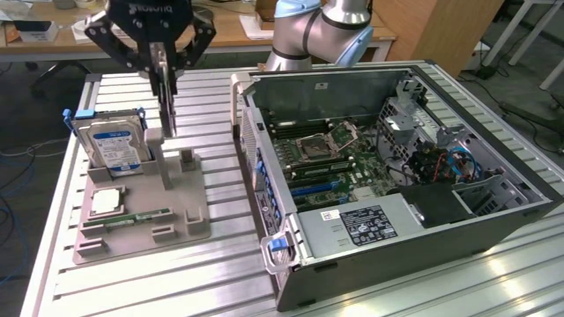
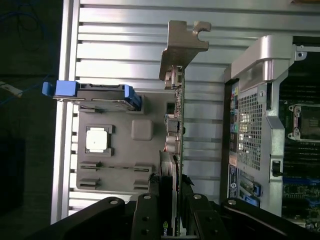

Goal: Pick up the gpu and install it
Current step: 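Pick up the gpu and move the gpu toward the slot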

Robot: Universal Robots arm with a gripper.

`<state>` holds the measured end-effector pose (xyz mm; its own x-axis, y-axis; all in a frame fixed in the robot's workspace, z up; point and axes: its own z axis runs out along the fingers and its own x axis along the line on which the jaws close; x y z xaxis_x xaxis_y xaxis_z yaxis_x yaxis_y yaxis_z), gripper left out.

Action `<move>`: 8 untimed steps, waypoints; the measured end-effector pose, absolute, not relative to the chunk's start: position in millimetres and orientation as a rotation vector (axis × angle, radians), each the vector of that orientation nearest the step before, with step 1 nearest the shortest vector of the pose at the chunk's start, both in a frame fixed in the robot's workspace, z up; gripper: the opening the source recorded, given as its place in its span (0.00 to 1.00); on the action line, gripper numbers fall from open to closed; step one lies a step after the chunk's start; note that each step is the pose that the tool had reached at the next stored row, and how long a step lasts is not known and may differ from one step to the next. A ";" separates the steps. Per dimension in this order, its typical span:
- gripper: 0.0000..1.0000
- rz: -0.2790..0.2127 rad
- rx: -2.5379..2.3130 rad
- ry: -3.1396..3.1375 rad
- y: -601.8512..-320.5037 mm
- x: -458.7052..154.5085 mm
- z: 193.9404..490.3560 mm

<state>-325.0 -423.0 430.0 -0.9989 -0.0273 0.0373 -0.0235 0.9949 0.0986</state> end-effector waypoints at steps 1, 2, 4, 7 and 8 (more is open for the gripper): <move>0.27 -0.151 0.039 -3.098 -423.0 -325.0 434.5; 0.27 -0.148 0.039 -3.097 -423.0 -324.9 438.9; 0.27 -0.143 0.039 -3.096 -423.0 -324.8 442.2; 0.27 -0.143 0.039 -3.096 -423.0 -324.8 442.3; 0.27 -0.142 0.039 -3.096 -423.0 -324.8 442.4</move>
<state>-324.8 -423.0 442.4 -0.9988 -0.0269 0.0407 -0.0230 0.9955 0.0923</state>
